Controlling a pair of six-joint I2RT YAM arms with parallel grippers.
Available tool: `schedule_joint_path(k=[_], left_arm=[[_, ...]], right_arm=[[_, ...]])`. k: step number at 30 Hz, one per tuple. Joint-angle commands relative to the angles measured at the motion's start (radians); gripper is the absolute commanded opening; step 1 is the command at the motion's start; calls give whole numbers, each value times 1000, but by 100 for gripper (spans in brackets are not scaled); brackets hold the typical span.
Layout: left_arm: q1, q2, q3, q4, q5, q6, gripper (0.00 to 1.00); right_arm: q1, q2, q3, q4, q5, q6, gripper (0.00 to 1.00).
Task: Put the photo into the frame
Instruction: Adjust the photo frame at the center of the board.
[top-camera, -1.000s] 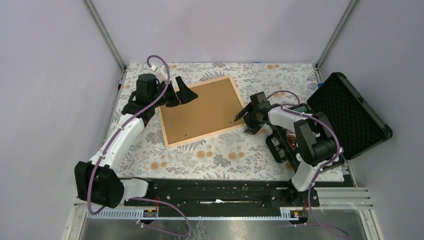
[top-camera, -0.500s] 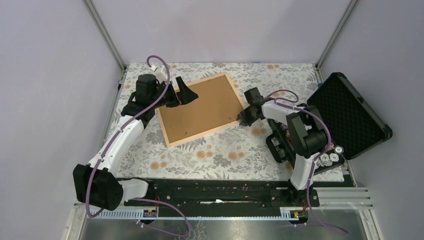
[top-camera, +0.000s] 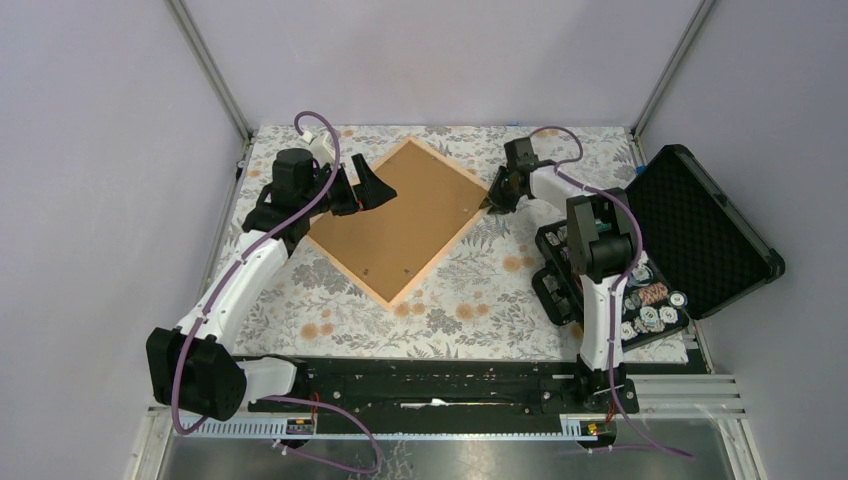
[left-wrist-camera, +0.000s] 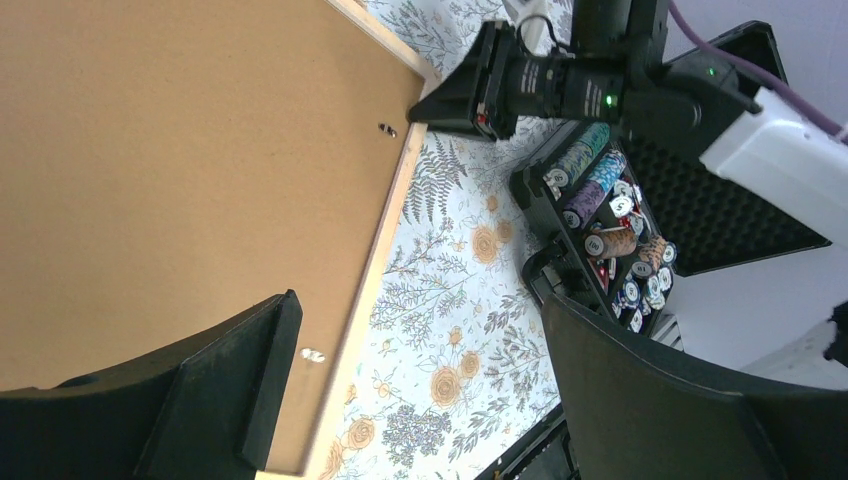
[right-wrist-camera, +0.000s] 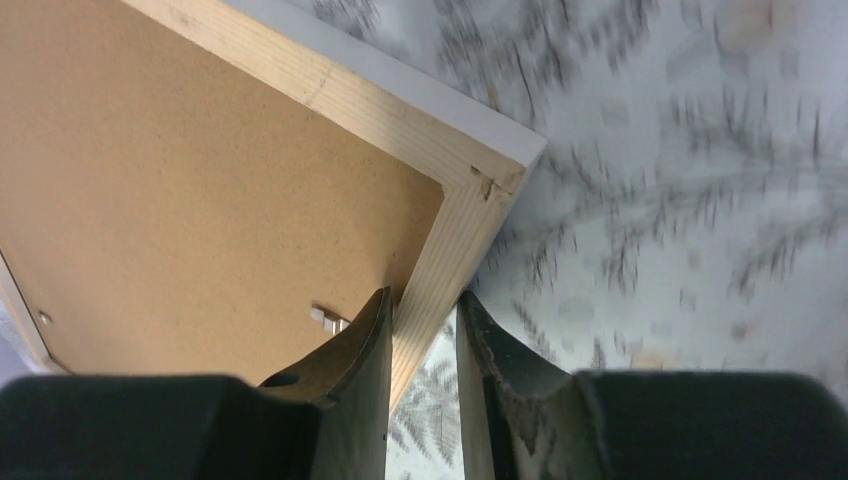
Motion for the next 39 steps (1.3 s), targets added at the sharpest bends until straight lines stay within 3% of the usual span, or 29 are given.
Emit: schedule_joint_path(k=[1, 4, 7, 11, 14, 17, 21, 30, 39], left_arm=[[-1, -12, 28, 33, 7, 17, 99], [-1, -8, 27, 32, 4, 18, 99], [-1, -6, 27, 33, 2, 20, 99], [-1, -6, 26, 33, 2, 20, 99], [-1, -6, 28, 32, 5, 21, 99], [0, 2, 30, 35, 18, 15, 99], [0, 3, 25, 42, 26, 8, 99], [-1, -13, 24, 44, 17, 11, 99], [1, -19, 21, 48, 24, 4, 99]], right_arm=[[-20, 147, 193, -174, -49, -336, 9], [-22, 176, 268, -206, -23, -388, 7], [-25, 202, 359, -252, 52, -406, 23], [-28, 251, 531, -385, 78, -394, 53], [-29, 206, 530, -427, 119, -278, 72], [-29, 129, 399, -409, 121, -42, 74], [-28, 64, 162, -237, -30, 277, 77], [-6, 91, 255, -396, 112, 417, 80], [15, 167, 331, -438, 67, 505, 80]])
